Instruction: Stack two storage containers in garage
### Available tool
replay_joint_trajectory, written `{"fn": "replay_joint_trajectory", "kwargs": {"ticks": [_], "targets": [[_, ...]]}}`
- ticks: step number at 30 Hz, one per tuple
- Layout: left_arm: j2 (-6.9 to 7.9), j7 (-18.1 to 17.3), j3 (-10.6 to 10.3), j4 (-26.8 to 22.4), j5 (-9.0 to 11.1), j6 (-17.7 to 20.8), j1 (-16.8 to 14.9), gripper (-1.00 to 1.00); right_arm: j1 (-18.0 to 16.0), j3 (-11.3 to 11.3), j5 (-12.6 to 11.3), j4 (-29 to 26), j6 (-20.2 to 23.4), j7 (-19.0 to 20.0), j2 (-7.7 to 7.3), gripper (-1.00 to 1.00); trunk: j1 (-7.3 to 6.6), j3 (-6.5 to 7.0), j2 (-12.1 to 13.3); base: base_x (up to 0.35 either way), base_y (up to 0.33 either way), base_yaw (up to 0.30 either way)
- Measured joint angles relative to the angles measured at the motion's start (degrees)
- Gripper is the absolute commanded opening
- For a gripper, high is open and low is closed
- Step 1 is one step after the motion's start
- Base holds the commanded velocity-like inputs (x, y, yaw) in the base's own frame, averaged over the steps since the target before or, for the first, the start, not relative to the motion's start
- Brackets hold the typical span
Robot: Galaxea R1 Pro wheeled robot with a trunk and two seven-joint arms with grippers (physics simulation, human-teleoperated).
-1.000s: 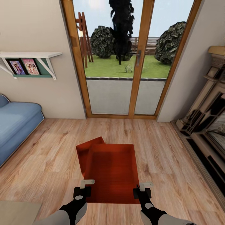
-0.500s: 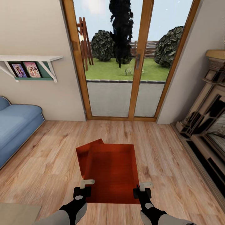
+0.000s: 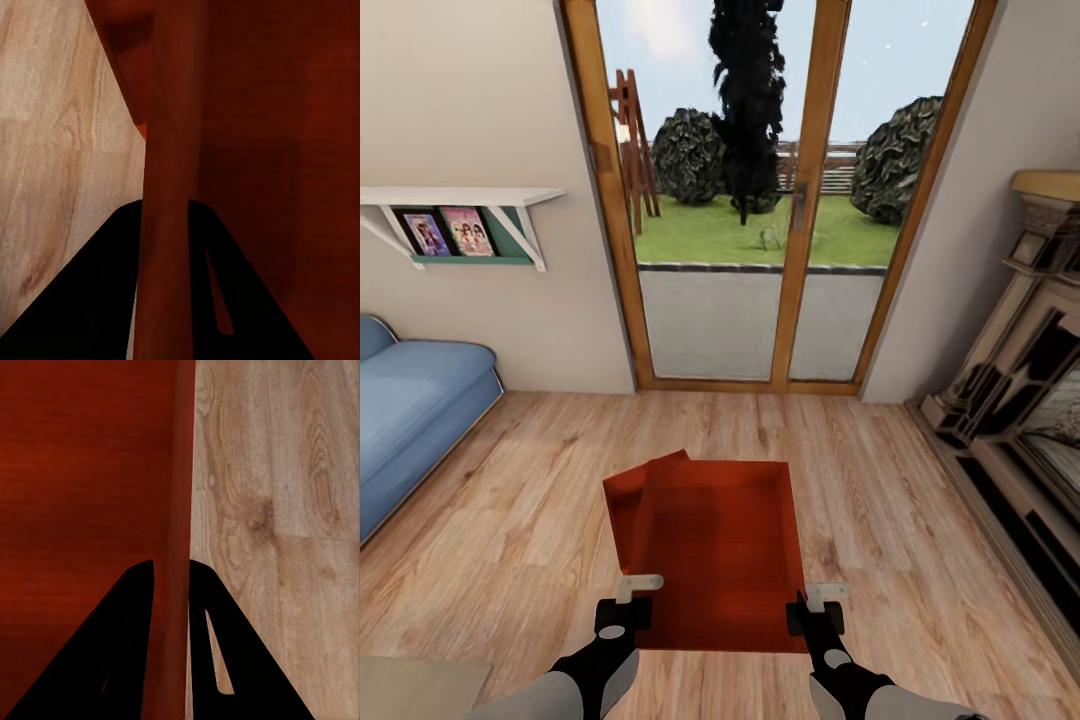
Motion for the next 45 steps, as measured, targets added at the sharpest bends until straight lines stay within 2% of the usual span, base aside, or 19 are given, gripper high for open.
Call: {"fn": "replay_joint_trajectory", "kwargs": {"ticks": [12, 45], "targets": [[-0.01, -0.06, 0.11, -0.02, -0.06, 0.1, 0.0, -1.0, -0.03, 0.04, -0.12, 0.01, 0.08, 0.18, -0.06, -1.0, 0.0, 0.18, 0.0, 0.0, 0.0, 0.009], [-0.01, 0.09, -0.31, 0.02, 0.28, -0.12, 0.01, -1.0, 0.0, 0.34, -0.42, 0.02, -0.11, 0.15, -0.04, -1.0, 0.0, 3.0, 0.0, 0.0, 0.0, 0.107]]}}
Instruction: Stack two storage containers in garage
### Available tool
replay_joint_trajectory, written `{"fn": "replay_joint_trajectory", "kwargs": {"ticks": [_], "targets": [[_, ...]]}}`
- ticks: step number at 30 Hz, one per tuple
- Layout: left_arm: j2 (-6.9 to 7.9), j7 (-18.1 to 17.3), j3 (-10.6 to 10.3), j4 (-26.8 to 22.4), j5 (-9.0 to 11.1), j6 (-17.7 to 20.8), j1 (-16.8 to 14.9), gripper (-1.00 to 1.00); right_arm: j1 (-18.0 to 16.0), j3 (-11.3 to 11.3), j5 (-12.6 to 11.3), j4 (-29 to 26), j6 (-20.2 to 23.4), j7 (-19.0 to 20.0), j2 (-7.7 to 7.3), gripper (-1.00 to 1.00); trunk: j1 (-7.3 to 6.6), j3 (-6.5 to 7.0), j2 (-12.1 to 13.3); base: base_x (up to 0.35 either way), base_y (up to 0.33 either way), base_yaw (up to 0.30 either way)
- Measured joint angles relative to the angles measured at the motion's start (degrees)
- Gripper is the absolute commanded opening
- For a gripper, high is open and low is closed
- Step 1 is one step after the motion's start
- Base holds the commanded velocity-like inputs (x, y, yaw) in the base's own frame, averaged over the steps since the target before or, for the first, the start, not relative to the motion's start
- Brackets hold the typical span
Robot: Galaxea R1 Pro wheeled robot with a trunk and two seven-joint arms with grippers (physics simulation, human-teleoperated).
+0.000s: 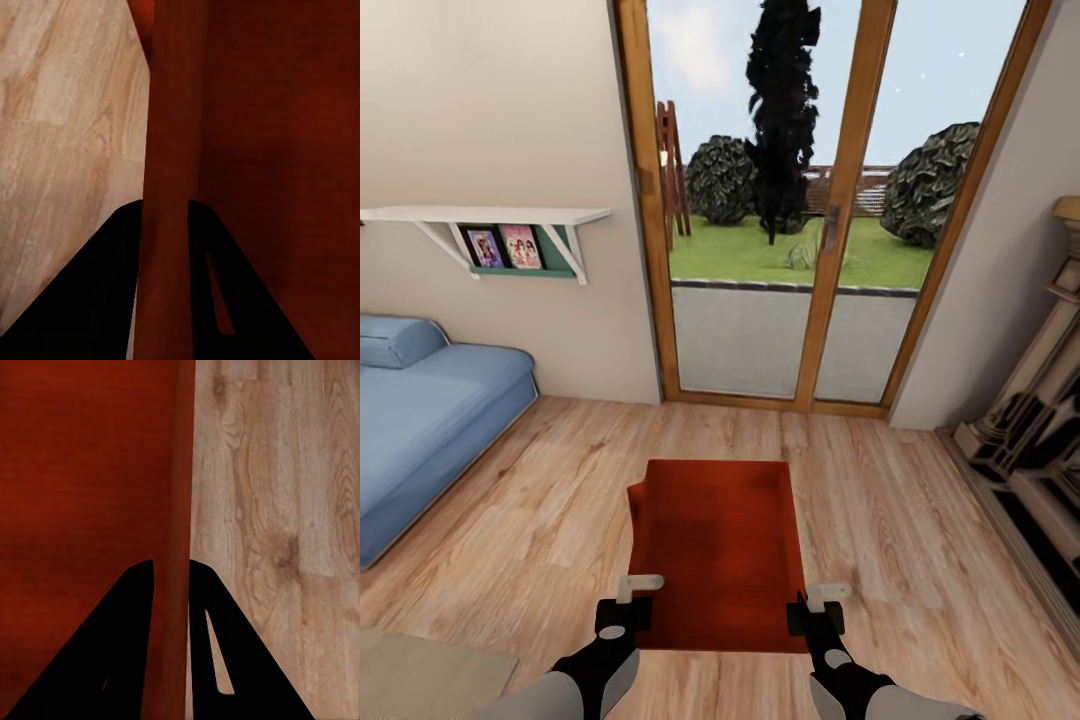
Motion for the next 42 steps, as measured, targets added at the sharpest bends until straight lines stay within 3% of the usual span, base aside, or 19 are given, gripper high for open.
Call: {"fn": "replay_joint_trajectory", "kwargs": {"ticks": [42], "targets": [[0.01, 0.0, -0.08, -0.04, 0.06, 0.0, 0.0, -1.0, -0.01, 0.04, -0.06, 0.0, -0.06, -0.01, 0.01, -1.0, 0.0, 3.66, 0.0, 0.0, 0.0, 0.119]]}}
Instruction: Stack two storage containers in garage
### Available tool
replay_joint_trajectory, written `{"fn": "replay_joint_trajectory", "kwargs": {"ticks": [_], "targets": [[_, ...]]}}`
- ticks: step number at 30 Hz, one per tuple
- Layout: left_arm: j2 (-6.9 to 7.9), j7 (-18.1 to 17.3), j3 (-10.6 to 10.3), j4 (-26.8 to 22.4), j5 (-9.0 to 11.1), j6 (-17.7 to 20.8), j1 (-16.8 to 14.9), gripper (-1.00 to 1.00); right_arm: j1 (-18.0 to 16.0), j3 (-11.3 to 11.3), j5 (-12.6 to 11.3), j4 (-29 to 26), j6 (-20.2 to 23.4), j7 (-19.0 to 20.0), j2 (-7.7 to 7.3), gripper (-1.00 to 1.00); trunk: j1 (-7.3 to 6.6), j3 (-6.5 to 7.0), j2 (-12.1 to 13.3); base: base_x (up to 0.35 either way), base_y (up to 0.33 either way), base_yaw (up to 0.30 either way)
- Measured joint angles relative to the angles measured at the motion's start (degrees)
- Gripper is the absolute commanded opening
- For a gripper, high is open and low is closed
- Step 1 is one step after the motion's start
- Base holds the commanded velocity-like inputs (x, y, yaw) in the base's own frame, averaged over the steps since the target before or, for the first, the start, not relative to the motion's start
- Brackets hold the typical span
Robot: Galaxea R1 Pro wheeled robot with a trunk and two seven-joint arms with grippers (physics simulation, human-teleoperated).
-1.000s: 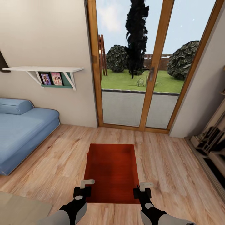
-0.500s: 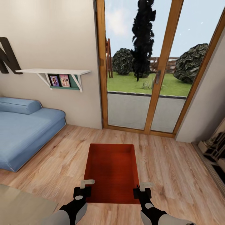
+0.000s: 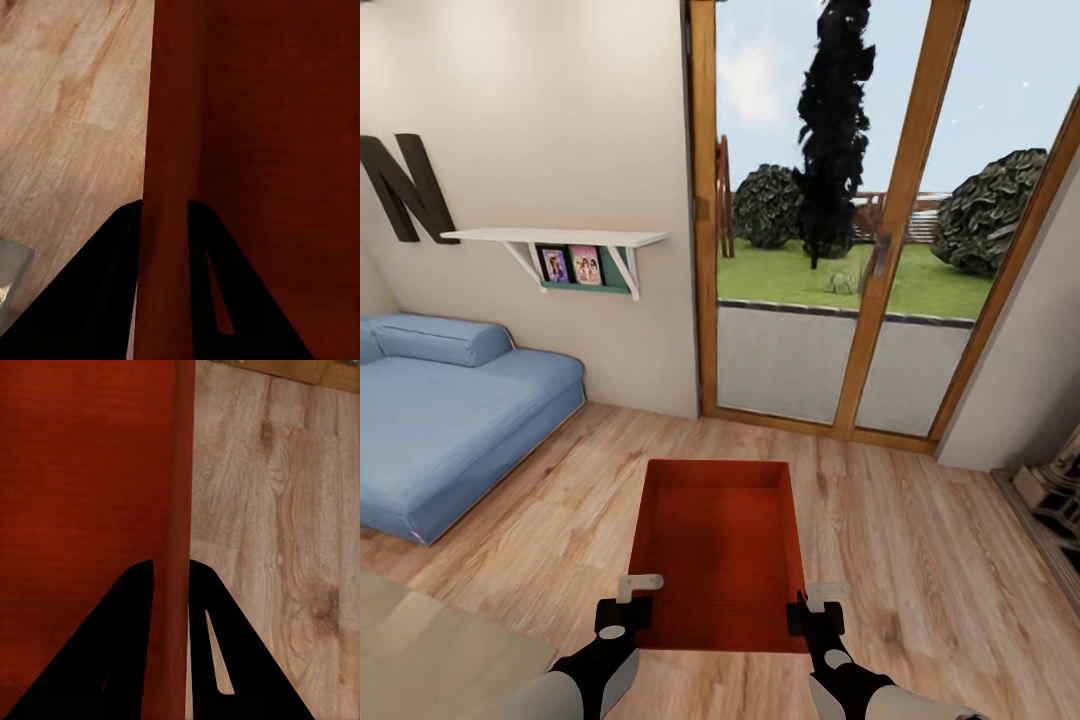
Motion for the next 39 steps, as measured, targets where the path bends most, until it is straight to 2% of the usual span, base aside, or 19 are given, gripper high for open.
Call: {"fn": "replay_joint_trajectory", "kwargs": {"ticks": [13, 39], "targets": [[-0.05, 0.1, -0.17, -0.01, 0.19, 0.01, 0.01, -1.0, 0.01, -0.21, 0.3, -0.05, 0.05, 0.02, -0.06, -1.0, 0.0, 1.18, 0.0, 0.0, 0.0, 0.062], [-0.02, 0.08, -0.22, -0.01, 0.24, -0.04, 0.01, -1.0, 0.02, -0.14, 0.22, -0.05, 0.0, 0.0, -0.03, -1.0, 0.0, 3.54, 0.0, 0.0, 0.0, 0.002]]}}
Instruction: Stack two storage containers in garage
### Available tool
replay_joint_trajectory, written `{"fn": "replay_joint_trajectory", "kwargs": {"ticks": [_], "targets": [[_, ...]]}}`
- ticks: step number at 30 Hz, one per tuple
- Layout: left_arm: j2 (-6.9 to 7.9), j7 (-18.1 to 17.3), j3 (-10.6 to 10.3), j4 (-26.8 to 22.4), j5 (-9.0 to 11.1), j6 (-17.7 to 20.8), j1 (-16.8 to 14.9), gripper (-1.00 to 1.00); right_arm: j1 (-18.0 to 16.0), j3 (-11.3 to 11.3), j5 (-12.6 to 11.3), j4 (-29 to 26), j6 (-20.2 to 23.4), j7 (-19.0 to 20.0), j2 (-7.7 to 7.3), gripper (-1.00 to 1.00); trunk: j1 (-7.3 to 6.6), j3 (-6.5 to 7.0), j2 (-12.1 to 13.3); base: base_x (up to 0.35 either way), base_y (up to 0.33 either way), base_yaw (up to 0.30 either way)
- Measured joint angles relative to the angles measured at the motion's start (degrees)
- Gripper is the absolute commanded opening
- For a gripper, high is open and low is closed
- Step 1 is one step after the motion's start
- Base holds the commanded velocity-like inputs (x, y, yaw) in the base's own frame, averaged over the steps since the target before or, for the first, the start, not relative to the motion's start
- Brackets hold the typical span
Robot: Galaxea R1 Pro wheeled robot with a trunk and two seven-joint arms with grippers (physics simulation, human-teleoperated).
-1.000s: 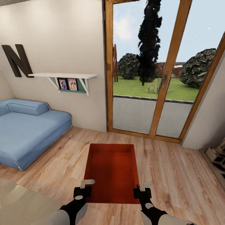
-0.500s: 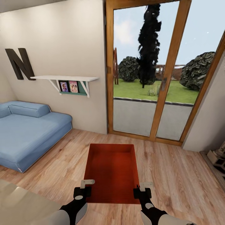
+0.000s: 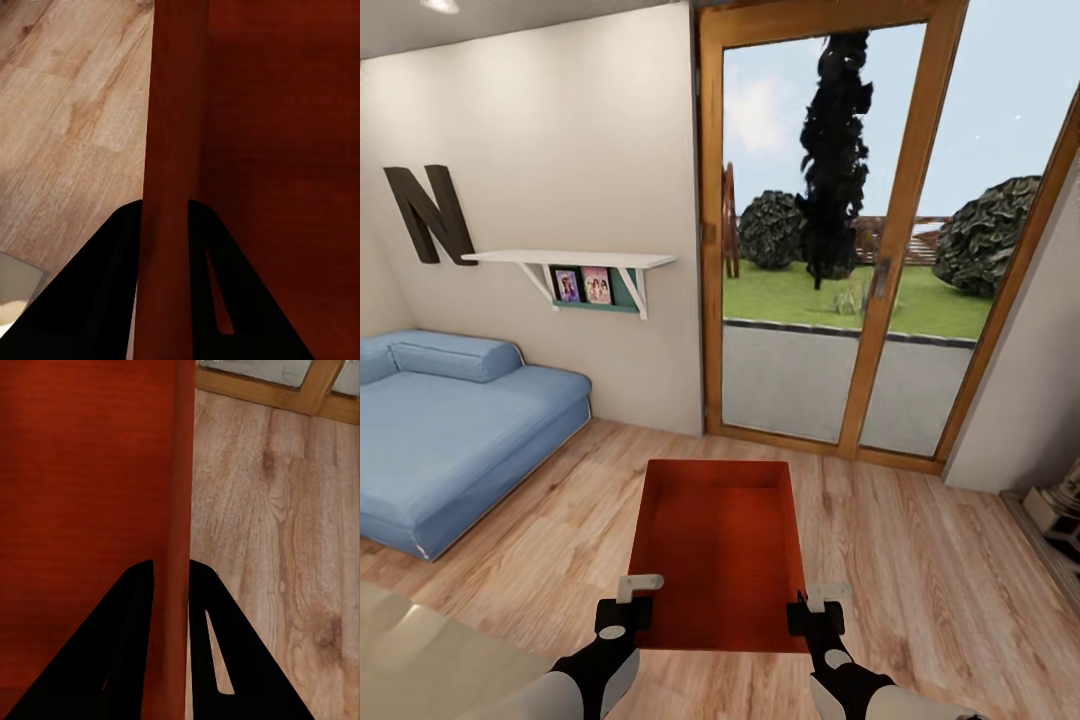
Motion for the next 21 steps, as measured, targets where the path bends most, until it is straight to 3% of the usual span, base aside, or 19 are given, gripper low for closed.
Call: {"fn": "replay_joint_trajectory", "kwargs": {"ticks": [21], "targets": [[0.02, 0.02, -0.06, -0.08, 0.04, 0.14, 0.01, -1.0, -0.03, 0.06, -0.07, 0.0, 0.09, 0.0, 0.02, -1.0, 0.0, 0.57, 0.0, 0.0, 0.0, 0.0]]}}
